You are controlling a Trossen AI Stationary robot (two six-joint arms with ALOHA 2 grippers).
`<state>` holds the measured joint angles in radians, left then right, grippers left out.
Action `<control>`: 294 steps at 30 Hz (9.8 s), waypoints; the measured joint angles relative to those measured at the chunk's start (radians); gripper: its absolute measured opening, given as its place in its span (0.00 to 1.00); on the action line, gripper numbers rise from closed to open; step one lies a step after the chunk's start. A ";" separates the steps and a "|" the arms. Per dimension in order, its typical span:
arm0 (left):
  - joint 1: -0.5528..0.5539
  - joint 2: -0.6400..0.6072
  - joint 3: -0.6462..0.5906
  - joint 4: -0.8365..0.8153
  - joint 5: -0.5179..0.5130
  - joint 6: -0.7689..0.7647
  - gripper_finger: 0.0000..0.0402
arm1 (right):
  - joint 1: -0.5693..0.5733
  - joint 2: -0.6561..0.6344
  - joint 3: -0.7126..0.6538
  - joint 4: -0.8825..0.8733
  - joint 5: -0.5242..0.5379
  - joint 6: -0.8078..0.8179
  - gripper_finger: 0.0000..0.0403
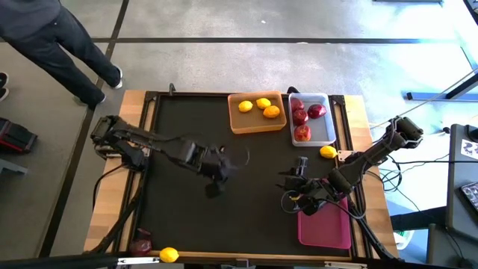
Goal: Sort produce into baskets
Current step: Put the yellow lemon into the orange bin, then put the violet eggplant into the pink bin
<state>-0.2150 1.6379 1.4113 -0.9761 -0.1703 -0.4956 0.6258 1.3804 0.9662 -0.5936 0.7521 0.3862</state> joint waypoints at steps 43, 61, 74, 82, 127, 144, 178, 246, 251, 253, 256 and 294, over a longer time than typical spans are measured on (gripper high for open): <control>-0.818 0.252 0.000 0.146 0.168 -0.853 0.75 | 0.000 0.000 0.000 0.003 -0.011 0.004 0.39; -0.825 0.365 0.002 0.127 0.199 -0.763 0.48 | 0.000 0.000 0.000 0.006 -0.011 0.005 0.39; -0.713 0.183 0.015 0.022 0.192 -0.729 0.43 | 0.000 0.000 0.000 0.018 -0.012 0.005 0.39; -0.539 -0.037 0.032 -0.070 0.001 -0.610 0.46 | 0.000 0.000 0.000 0.020 -0.012 0.005 0.39; 0.604 -0.107 -0.248 0.593 0.085 0.287 0.46 | 0.000 0.000 0.000 0.017 -0.012 0.001 0.39; 0.707 0.158 -0.293 0.909 0.148 0.337 0.46 | 0.000 0.000 0.000 0.007 -0.012 -0.002 0.39; 0.423 -0.216 -0.258 0.484 0.109 0.300 0.68 | 0.000 0.000 0.000 -0.007 -0.012 -0.003 0.39; -0.729 0.133 -0.262 -0.036 0.526 -1.158 0.68 | 0.002 0.000 0.000 0.046 -0.086 -0.032 0.54; -0.730 0.183 -0.262 -0.038 0.565 -1.120 0.67 | 0.002 0.000 0.000 0.046 -0.082 -0.032 0.54; -0.730 0.196 -0.262 -0.037 0.576 -1.101 0.65 | 0.002 0.000 0.000 0.047 -0.082 -0.032 0.54; -0.730 0.208 -0.266 -0.033 0.581 -1.075 0.63 | 0.002 0.000 0.000 0.047 -0.082 -0.032 0.54; -0.708 0.201 -0.327 -0.001 0.562 -0.708 0.16 | 0.002 0.000 0.000 0.045 -0.079 -0.033 0.54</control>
<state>-0.9231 1.8389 1.0844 -0.9774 0.3914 -1.2032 0.6277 1.3800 0.9665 -0.5482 0.6731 0.3534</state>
